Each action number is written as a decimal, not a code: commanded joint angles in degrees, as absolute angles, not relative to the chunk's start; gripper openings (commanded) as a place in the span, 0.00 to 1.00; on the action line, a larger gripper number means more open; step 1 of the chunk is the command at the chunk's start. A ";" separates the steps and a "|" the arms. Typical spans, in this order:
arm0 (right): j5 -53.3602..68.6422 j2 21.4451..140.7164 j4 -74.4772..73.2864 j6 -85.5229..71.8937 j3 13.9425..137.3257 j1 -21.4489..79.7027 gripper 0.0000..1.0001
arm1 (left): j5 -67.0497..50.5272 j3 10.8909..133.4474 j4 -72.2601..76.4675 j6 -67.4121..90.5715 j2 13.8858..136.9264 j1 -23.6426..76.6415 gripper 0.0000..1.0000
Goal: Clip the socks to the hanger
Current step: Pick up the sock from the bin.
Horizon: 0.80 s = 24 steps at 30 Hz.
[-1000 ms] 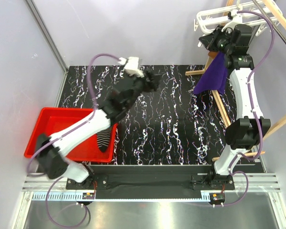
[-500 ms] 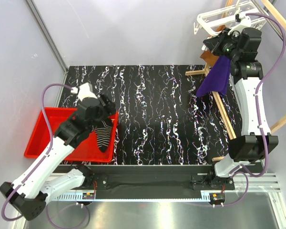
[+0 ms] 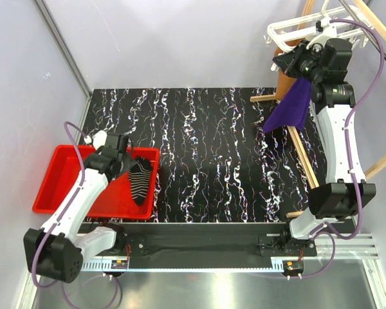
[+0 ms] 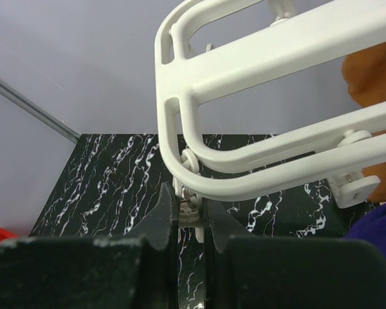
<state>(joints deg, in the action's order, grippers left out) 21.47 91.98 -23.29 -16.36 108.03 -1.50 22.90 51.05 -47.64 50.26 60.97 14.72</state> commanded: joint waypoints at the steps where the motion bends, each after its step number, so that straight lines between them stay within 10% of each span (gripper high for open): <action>1: 23.64 92.28 -22.59 -16.53 107.76 -1.32 0.00 | 17.85 47.99 -37.28 44.84 62.57 10.91 0.51; 6: 21.27 91.50 -23.30 -15.21 107.32 -1.23 0.00 | 15.30 45.27 -30.15 43.68 68.10 9.76 0.36; 24: 23.20 92.11 -22.85 -15.65 107.05 -1.23 0.00 | 10.11 48.34 -23.56 53.26 79.63 9.84 0.45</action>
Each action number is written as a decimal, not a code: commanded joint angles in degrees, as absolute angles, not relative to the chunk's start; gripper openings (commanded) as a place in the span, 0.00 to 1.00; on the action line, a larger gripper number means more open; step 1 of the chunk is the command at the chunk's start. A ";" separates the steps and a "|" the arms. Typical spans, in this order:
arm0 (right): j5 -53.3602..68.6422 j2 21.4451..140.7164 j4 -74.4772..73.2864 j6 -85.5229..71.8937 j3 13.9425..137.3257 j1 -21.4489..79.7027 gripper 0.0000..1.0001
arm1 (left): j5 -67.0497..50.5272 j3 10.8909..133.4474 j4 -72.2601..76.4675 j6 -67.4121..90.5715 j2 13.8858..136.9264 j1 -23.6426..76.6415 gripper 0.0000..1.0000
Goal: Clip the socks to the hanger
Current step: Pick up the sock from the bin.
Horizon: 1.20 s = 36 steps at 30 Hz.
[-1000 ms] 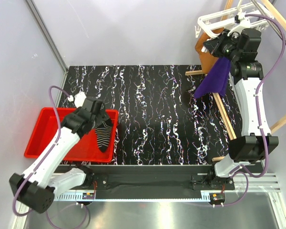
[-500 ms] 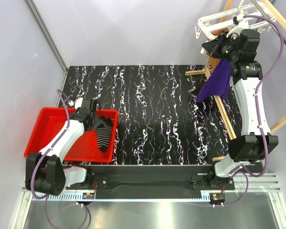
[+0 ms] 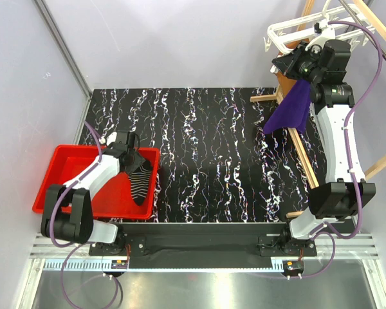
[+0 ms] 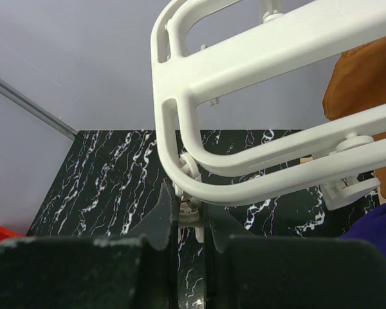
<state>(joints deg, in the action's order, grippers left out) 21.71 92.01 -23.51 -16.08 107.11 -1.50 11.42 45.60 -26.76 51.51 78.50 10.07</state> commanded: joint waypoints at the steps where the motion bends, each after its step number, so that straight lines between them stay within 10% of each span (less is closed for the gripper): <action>1: 23.29 92.11 -22.94 -15.64 107.14 -1.32 0.00 | 10.02 48.43 -23.29 53.52 80.06 9.76 0.44; 36: 24.87 91.23 -22.76 -16.17 107.05 -1.23 0.00 | 14.15 49.05 -20.22 54.85 84.73 9.84 0.33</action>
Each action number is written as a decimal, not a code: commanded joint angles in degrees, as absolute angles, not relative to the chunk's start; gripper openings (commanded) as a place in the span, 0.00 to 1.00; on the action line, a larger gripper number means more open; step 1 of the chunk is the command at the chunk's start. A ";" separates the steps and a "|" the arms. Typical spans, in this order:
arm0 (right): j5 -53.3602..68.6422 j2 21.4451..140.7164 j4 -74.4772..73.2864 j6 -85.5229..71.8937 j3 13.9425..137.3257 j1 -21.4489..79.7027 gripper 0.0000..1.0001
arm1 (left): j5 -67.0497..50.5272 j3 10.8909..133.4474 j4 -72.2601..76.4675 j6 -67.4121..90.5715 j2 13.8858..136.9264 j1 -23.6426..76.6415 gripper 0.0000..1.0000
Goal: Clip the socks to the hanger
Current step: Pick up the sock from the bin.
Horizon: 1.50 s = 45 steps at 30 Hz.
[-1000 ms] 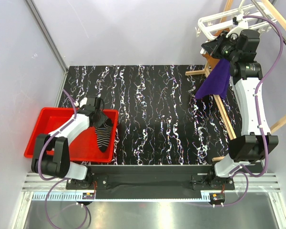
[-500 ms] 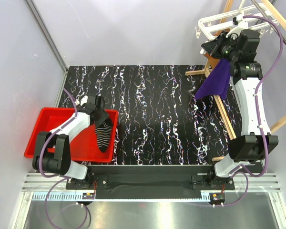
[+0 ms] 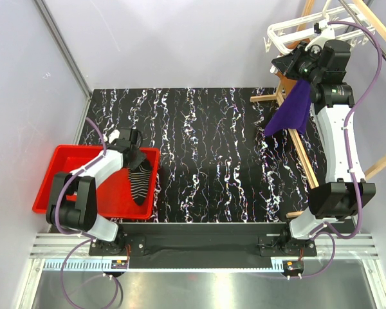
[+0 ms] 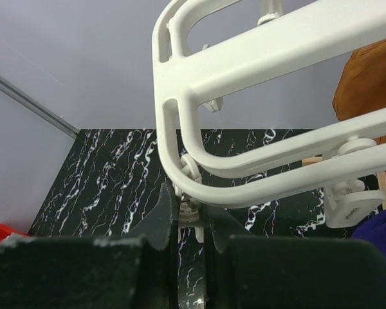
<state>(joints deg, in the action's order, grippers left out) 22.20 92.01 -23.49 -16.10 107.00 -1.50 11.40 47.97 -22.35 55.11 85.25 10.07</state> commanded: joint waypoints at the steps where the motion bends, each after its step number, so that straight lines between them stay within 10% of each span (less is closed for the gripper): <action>1: 24.79 91.14 -22.76 -16.17 107.14 -1.23 0.00 | 14.32 49.04 -20.13 54.76 84.73 9.76 0.32; 15: 25.40 90.53 -22.15 -16.08 106.35 -1.23 0.00 | 16.08 46.58 -18.63 51.95 82.18 9.76 0.00; 32: 26.54 90.00 -21.71 -16.08 106.26 -1.23 0.00 | 1.16 42.27 -26.45 43.86 43.16 13.09 0.00; 45: 30.85 88.86 -18.37 -16.96 104.33 -1.23 0.00 | 2.03 75.83 -21.28 47.54 66.22 30.49 0.00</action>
